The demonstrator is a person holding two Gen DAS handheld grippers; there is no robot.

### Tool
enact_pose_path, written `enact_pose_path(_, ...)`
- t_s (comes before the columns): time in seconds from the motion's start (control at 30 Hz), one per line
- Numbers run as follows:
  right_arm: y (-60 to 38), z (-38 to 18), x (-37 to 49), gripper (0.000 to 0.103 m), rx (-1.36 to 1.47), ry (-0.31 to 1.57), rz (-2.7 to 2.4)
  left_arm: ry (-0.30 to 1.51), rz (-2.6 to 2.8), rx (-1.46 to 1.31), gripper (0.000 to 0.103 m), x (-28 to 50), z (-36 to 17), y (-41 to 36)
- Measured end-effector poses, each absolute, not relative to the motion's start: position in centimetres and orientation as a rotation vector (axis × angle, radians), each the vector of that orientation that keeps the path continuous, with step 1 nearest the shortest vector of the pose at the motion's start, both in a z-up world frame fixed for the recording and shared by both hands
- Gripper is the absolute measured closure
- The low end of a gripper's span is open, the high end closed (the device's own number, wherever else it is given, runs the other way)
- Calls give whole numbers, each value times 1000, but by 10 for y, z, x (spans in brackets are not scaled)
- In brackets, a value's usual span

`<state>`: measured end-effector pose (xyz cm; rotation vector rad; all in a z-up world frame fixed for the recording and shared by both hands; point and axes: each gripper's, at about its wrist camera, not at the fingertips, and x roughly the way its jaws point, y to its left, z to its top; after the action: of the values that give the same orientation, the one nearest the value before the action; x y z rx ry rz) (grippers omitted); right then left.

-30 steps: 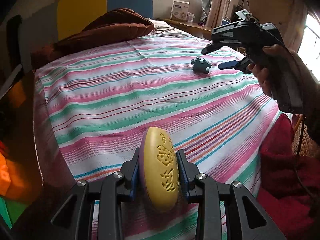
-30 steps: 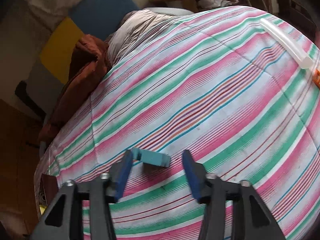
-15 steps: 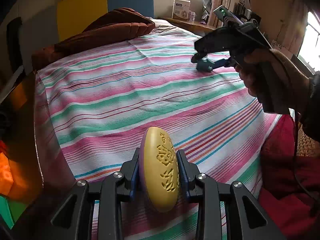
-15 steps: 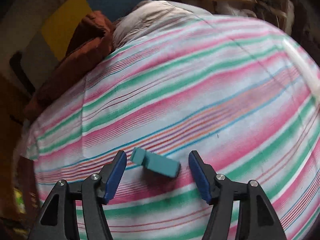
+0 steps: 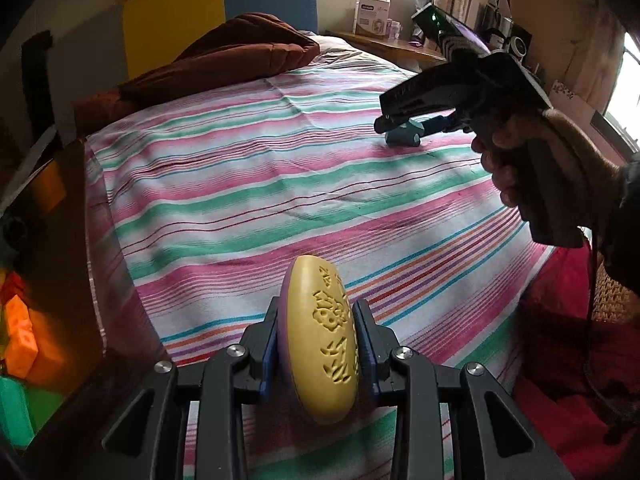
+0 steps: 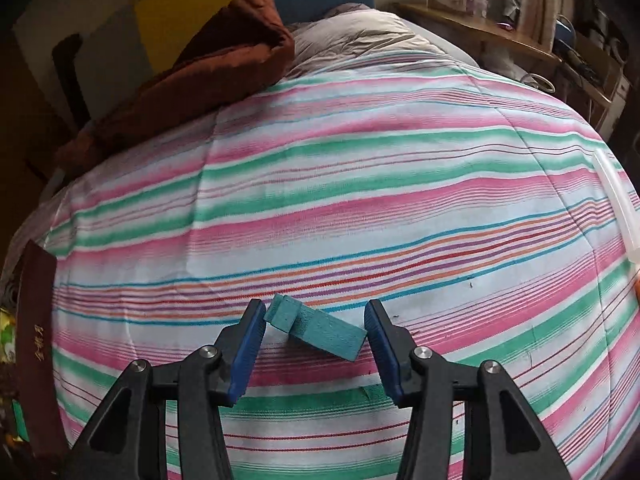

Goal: Organize rigid objects
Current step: 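Carry the yellow egg into the gold tray and open the left tool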

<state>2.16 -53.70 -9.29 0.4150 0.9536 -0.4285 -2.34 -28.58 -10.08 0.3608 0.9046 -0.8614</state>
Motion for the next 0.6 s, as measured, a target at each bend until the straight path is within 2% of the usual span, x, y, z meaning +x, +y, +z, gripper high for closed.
enact_pose_path(0.6, -530, -92, 23, 52, 337, 954, -434, 765, -774, 293, 69, -18, -34, -229)
